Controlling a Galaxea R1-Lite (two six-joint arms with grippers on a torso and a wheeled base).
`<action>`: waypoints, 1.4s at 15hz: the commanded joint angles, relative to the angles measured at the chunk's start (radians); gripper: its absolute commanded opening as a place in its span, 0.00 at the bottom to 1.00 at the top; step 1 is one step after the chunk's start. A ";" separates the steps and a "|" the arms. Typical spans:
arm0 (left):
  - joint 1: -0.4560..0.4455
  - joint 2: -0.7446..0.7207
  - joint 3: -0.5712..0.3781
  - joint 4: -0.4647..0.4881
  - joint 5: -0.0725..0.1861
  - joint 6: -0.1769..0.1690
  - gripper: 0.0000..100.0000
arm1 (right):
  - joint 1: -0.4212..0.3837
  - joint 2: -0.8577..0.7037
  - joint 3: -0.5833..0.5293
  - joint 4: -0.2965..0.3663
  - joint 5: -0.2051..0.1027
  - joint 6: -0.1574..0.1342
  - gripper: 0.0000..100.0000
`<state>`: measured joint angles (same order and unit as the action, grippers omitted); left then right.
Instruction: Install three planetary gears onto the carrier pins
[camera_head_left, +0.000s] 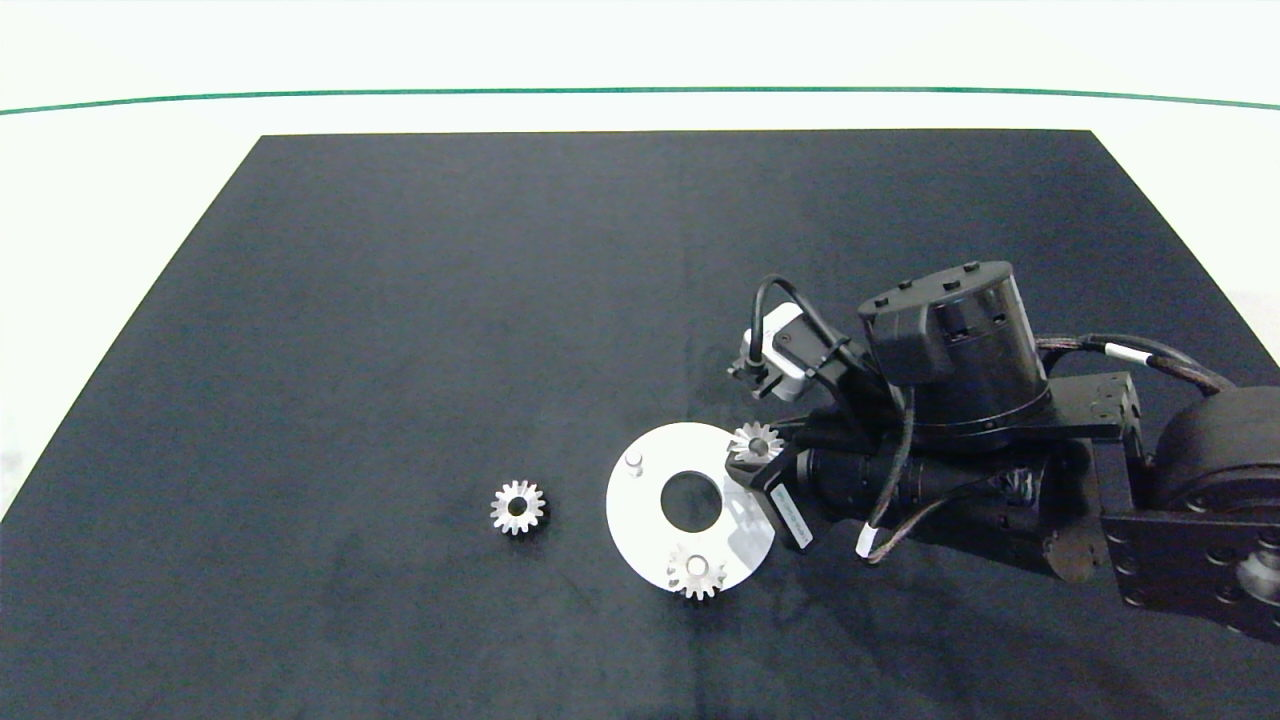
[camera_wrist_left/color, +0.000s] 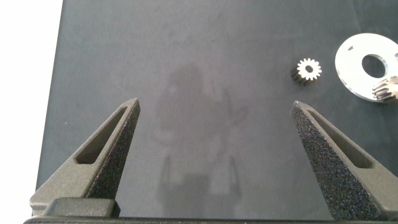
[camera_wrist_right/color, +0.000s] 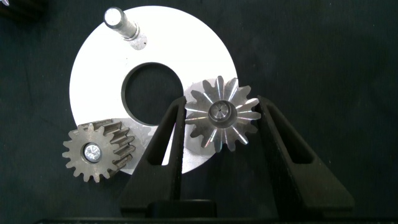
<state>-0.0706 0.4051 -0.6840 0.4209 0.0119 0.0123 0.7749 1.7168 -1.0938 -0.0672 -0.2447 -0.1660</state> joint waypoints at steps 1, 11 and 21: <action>0.000 0.000 0.000 0.003 0.000 0.000 1.00 | 0.000 0.003 0.002 -0.003 -0.001 0.000 0.00; 0.000 -0.003 0.000 0.003 0.000 -0.005 1.00 | 0.001 0.003 0.002 -0.005 -0.002 -0.001 1.00; -0.163 0.123 0.158 -0.157 0.006 0.112 1.00 | -0.289 -1.039 0.345 0.376 -0.071 0.016 1.00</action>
<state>-0.1970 0.4613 -0.5728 0.3034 0.0181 0.1081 0.6547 1.0983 -0.9011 0.1566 -0.3040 -0.1515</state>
